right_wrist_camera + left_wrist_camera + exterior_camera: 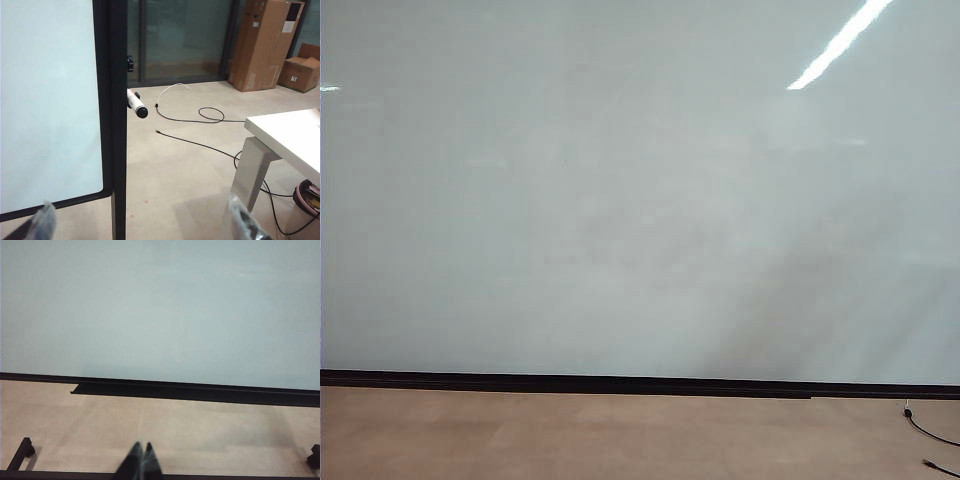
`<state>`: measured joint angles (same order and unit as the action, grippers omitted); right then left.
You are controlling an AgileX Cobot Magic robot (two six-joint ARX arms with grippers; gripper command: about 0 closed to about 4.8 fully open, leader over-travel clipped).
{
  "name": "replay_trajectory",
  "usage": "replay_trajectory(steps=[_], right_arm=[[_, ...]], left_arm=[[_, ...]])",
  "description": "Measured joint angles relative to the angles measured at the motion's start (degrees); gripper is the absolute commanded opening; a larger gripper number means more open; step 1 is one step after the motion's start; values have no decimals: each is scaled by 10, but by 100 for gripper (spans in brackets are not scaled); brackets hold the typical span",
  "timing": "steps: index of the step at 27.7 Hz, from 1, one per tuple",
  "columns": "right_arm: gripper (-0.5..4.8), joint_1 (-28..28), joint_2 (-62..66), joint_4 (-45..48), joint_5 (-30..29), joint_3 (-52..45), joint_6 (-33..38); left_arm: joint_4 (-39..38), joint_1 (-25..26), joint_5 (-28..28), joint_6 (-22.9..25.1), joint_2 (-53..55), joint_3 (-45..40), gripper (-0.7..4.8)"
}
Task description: Pick up the pen on the shelf to the right of the whiteboard and write the letter Z.
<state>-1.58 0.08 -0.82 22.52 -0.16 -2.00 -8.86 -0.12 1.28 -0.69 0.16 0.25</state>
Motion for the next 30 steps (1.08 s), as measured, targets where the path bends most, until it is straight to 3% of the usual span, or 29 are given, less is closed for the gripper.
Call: replay_trajectory(steps=[10, 18, 30], right_arm=[[479, -1, 10, 20, 4, 2, 37], [479, -2, 130, 95, 4, 22, 46], [479, -106, 378, 327, -120, 23, 35]], left_arm=[[0, 0, 0, 0, 0, 0, -5], [0, 0, 0, 0, 0, 0, -4], [0, 0, 0, 0, 0, 0, -4]])
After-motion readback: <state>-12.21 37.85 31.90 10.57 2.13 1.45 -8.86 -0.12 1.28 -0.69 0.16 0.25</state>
